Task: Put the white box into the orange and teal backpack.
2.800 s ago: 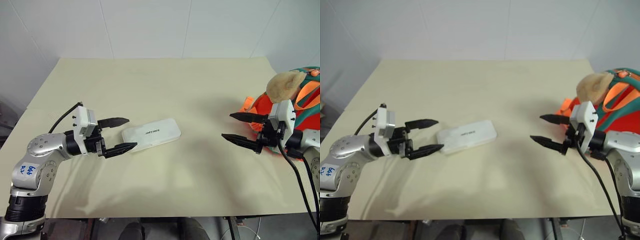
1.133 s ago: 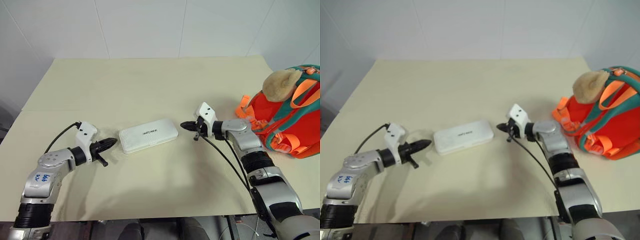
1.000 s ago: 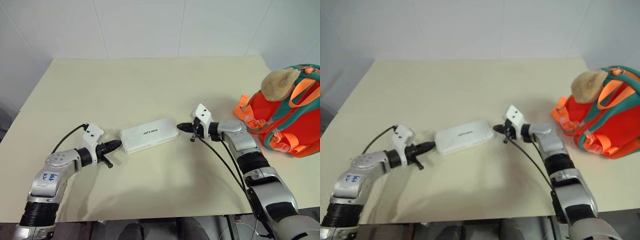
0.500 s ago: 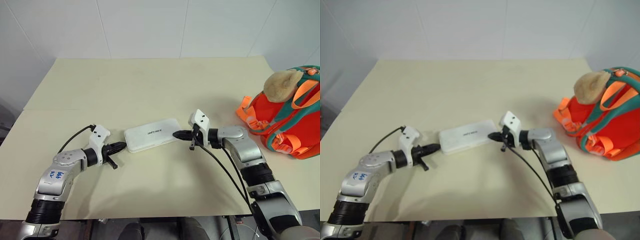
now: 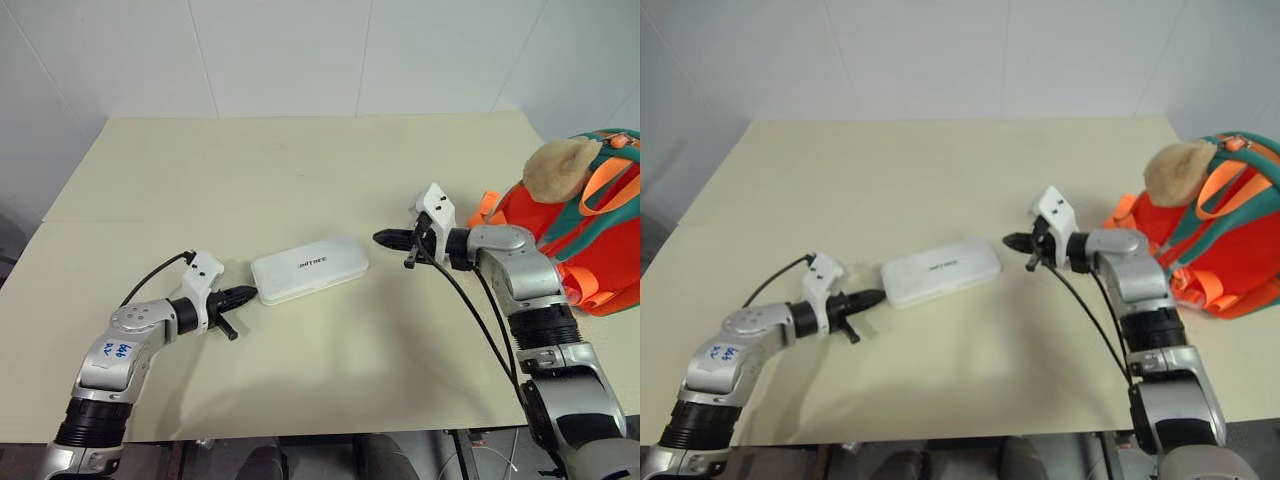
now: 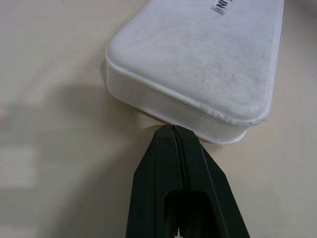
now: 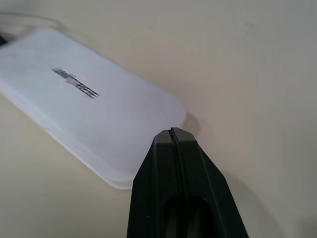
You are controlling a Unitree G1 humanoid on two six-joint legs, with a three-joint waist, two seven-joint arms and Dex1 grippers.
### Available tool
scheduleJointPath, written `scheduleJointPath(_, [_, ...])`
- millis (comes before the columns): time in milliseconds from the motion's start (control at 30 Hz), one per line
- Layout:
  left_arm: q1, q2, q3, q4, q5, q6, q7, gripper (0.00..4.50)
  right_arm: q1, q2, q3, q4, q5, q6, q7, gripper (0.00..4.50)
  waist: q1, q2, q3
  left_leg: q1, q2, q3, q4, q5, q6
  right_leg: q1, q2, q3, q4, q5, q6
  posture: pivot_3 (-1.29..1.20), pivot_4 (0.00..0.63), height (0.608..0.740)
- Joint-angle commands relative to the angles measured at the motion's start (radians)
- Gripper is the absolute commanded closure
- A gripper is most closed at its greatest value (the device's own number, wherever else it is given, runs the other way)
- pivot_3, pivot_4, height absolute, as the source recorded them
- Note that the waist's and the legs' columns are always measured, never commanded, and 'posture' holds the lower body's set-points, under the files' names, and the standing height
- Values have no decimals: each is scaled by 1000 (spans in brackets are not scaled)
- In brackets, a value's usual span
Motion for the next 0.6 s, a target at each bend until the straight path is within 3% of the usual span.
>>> scheduleJointPath(33, [-21, -6, -5, -5, 4, -15, -7, 4500, -57, 40, 21, 126, -36, -100, -18, 4380, -2, 0, 0, 0, 0, 0, 0, 0, 0, 0, 0, 0, 0, 0, 0, 0, 150, 740])
scheduleJointPath(200, [-29, -5, -7, -3, 5, -15, -9, 4500, -103, 86, 36, 283, -72, -193, -15, 4380, -2, 0, 0, 0, 0, 0, 0, 2, -3, 0, 0, 0, 0, 0, 0, 0, 150, 740])
scheduleJointPath(600, [-23, -8, -6, -1, 6, -22, -6, 4500, -93, 99, 37, 304, -96, -204, -12, 4380, -5, 0, 0, 0, 0, 0, 0, 2, -4, 0, 0, 0, 1, 0, 0, 0, 150, 740])
